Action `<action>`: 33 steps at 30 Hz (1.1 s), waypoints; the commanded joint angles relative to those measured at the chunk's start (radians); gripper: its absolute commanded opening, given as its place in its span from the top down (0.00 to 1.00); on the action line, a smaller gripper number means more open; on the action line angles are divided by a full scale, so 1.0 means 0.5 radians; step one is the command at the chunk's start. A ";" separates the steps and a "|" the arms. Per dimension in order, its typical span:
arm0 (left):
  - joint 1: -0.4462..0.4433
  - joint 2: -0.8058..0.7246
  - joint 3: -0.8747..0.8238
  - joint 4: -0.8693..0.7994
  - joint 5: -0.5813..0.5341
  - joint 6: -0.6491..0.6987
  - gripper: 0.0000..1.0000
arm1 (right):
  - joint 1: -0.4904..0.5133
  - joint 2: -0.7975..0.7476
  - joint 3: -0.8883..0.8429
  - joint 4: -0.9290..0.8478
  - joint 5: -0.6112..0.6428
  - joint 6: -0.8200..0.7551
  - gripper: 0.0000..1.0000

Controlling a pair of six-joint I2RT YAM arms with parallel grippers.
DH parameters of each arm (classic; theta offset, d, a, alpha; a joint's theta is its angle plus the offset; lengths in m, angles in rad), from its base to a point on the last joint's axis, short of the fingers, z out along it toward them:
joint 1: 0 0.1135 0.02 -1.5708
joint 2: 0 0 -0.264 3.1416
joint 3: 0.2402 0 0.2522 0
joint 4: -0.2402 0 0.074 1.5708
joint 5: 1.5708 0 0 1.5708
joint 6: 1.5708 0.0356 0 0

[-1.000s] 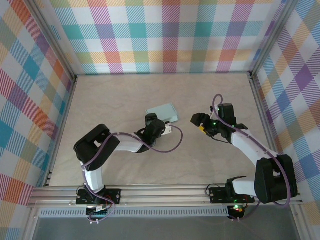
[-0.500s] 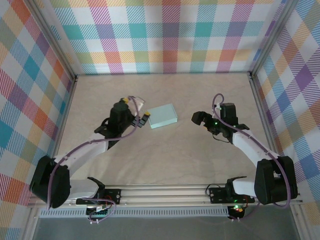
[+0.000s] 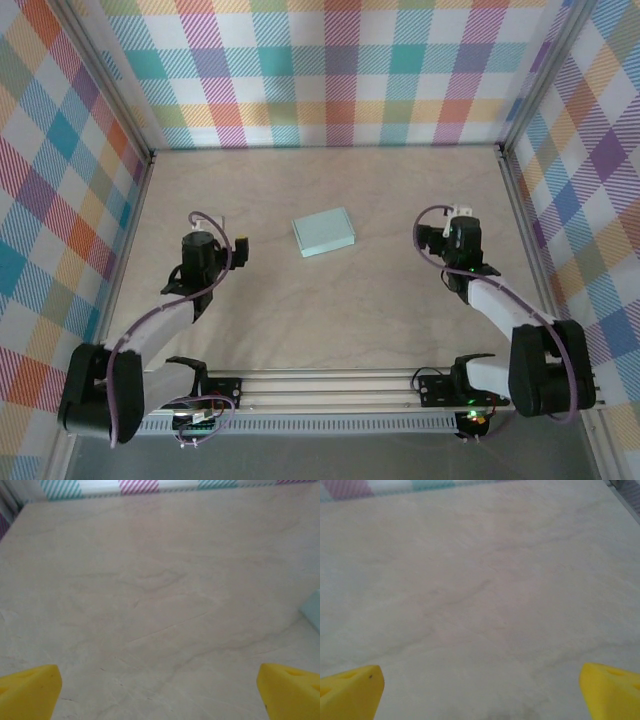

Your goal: Fold the paper box

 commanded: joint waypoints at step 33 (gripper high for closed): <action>0.222 0.780 0.016 0.866 0.212 -0.099 0.00 | -0.211 0.525 -0.141 0.946 -0.442 -0.137 0.00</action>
